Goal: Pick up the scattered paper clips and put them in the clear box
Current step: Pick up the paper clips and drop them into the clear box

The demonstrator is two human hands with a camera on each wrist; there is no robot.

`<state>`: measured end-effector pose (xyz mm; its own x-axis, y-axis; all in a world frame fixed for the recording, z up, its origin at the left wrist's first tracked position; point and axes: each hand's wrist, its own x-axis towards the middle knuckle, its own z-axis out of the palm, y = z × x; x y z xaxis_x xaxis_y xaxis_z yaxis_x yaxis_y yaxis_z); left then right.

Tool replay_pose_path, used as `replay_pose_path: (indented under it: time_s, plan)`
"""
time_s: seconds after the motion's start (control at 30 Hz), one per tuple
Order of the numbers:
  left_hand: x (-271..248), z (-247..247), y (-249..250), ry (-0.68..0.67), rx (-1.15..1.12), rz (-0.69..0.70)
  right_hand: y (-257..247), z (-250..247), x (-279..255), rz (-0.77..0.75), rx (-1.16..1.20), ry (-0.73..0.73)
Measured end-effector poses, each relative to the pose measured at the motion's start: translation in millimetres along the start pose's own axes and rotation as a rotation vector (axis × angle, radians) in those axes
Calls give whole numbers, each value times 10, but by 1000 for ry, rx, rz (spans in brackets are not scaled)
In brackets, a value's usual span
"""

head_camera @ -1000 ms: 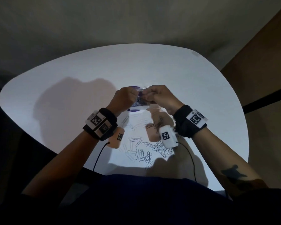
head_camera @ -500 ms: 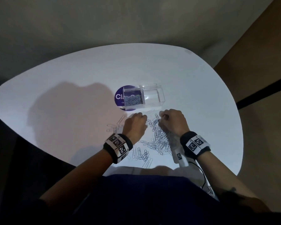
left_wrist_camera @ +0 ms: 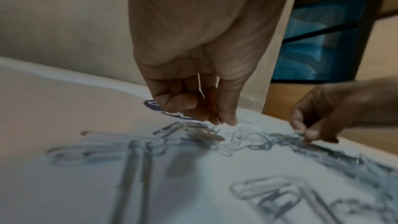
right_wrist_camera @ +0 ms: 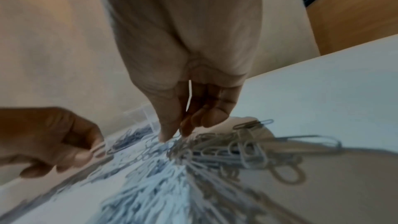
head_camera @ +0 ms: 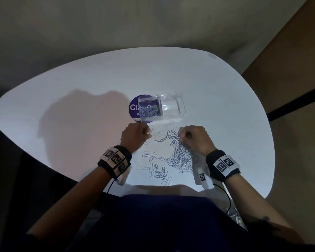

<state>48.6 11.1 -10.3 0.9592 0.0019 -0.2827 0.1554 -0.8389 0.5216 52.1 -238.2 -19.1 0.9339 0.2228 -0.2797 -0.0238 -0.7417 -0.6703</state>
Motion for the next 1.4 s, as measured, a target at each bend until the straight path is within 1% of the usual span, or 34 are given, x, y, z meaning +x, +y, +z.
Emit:
replay_pose_path:
  time_s: [0.07, 0.17, 0.23, 0.27, 0.37, 0.43, 0.53, 0.6, 0.7, 0.77, 0.8, 0.87, 0.93, 1.07, 1.13, 1.23, 1.33, 1.4]
  plan:
    - [-38, 2, -5, 23, 75, 39, 38, -55, -35, -4, 46, -9]
    - [-127, 56, 49, 73, 137, 204, 69, -105, -74, 22, 55, 6]
    - [-169, 126, 127, 30, 154, 312, 82, -107, -93, 33, 83, 3]
    - [-177, 167, 165, 8, 172, 335, 83, -109, -101, 26, 104, -3]
    - [-169, 309, 233, 14, 195, 325, 95, -128, -116, 42, 165, -16]
    - [-166, 377, 253, 25, 182, 306, 114, -149, -115, 73, 153, -21]
    - [-165, 402, 281, 32, 153, 279, 153, -156, -95, 88, 65, -36]
    - [-162, 406, 304, 40, 174, 282, 131, -144, -77, 81, 19, -12]
    - [-200, 405, 354, 24, 284, 338, 6, -90, -53, 31, -58, 62]
    - [-218, 419, 345, 38, 307, 377, -90, -15, -14, 11, -137, 91]
    - [-220, 432, 331, 55, 300, 391, -134, 26, 8, 14, -178, 98]
    - [-223, 448, 298, 83, 235, 373, -183, 122, 55, 13, -252, 97]
    - [-231, 433, 275, 68, 199, 346, -198, 207, 93, -8, -281, 100]
    - [-270, 423, 236, 39, 244, 353, -241, 238, 156, -15, -267, 94]
    - [-277, 436, 229, 33, 253, 358, -248, 206, 152, -13, -178, 80]
    - [-258, 419, 241, -7, 229, 388, -219, 121, 100, 16, 148, 113]
    - [-220, 425, 178, -17, 202, 462, -149, 52, 65, 84, 450, 103]
    - [-196, 398, 152, -42, 40, 435, -113, 15, 44, 155, 675, 53]
